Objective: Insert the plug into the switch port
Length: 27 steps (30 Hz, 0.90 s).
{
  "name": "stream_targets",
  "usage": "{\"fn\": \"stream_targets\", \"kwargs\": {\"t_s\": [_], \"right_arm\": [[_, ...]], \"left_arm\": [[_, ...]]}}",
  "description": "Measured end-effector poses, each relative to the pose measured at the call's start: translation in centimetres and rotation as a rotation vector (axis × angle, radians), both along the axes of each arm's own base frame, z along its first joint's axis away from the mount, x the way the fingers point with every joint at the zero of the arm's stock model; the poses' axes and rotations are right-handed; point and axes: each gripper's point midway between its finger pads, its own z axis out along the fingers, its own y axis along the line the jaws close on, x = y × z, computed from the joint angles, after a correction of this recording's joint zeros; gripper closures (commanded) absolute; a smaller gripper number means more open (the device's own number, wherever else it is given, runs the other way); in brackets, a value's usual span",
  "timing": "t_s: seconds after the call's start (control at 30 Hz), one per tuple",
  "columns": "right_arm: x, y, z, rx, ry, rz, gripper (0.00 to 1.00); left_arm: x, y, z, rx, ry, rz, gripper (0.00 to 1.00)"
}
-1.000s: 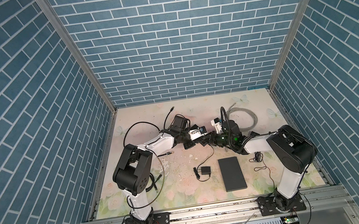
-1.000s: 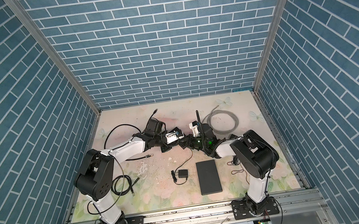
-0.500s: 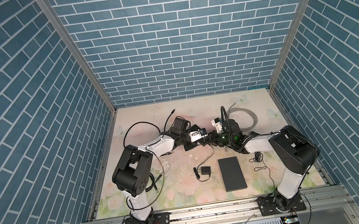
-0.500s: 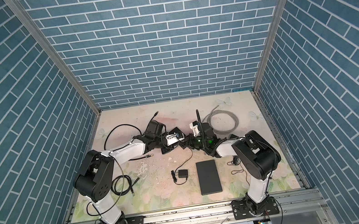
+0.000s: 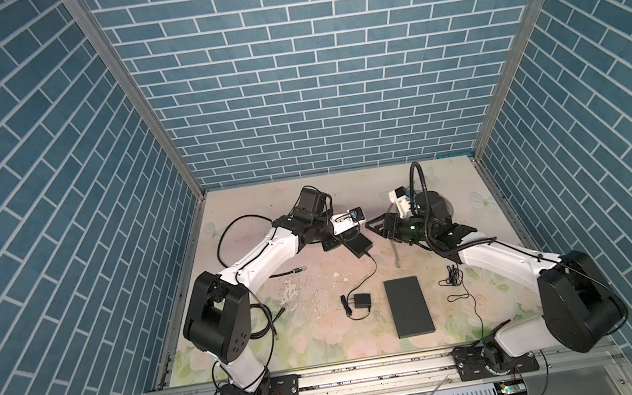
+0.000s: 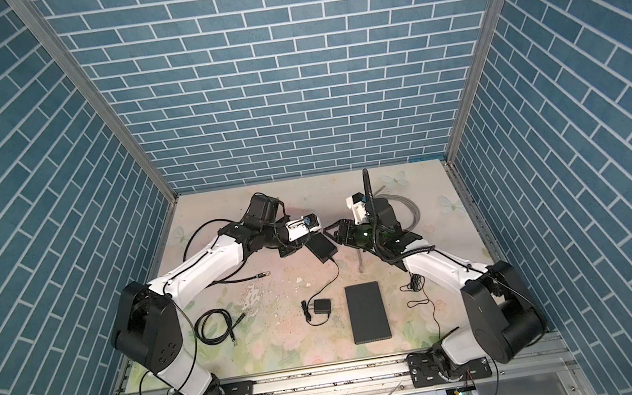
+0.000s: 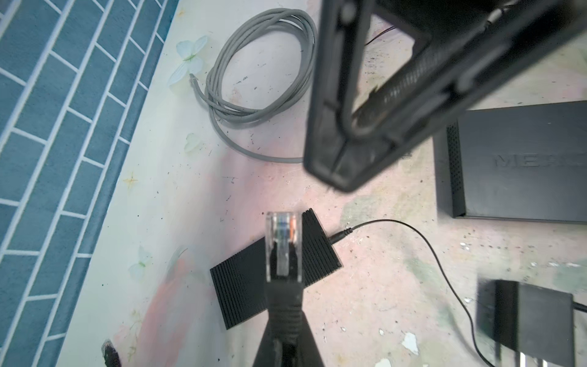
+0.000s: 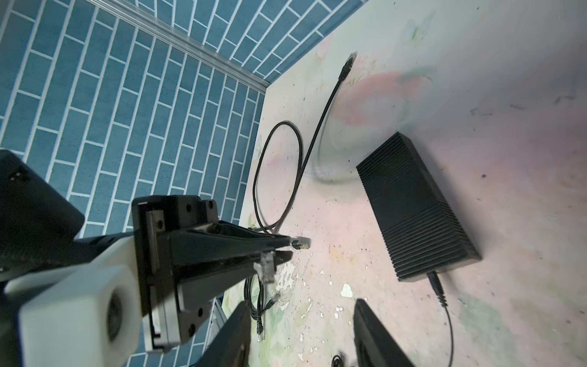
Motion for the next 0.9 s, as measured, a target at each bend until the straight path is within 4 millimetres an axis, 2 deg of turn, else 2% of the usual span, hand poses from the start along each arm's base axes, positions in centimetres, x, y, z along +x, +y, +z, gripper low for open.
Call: {"fn": "stream_targets", "kwargs": {"t_s": [0.13, 0.27, 0.37, 0.5, 0.6, 0.67, 0.8, 0.9], "right_arm": [[-0.3, -1.8, 0.7, -0.032, -0.02, -0.019, 0.44], [0.0, -3.1, 0.7, -0.061, -0.032, -0.043, 0.43], [0.2, -3.7, -0.8, -0.11, -0.012, -0.055, 0.43], [0.8, -3.8, -3.8, -0.173, 0.029, -0.05, 0.41], [1.1, -3.6, -6.2, -0.222, 0.051, -0.034, 0.41], [1.2, -3.2, -7.2, -0.238, 0.059, -0.017, 0.44], [1.3, -1.1, -7.7, -0.21, 0.039, 0.049, 0.52], [1.1, 0.6, -7.3, -0.154, 0.026, 0.087, 0.52]], "left_arm": [[-1.0, 0.8, 0.7, 0.042, 0.07, -0.002, 1.0], [-2.8, 1.9, -0.9, 0.088, 0.18, 0.016, 1.0], [-4.2, 2.8, -3.1, 0.122, 0.262, 0.04, 1.0], [-5.6, 3.7, -5.6, 0.162, 0.358, 0.083, 1.0], [-5.7, 3.8, -7.0, 0.176, 0.408, 0.112, 1.0], [-5.7, 3.7, -7.9, 0.183, 0.439, 0.128, 1.0], [-5.8, 3.5, -9.7, 0.183, 0.491, 0.144, 1.0], [-5.9, 3.4, -10.1, 0.178, 0.506, 0.149, 1.0]]}}
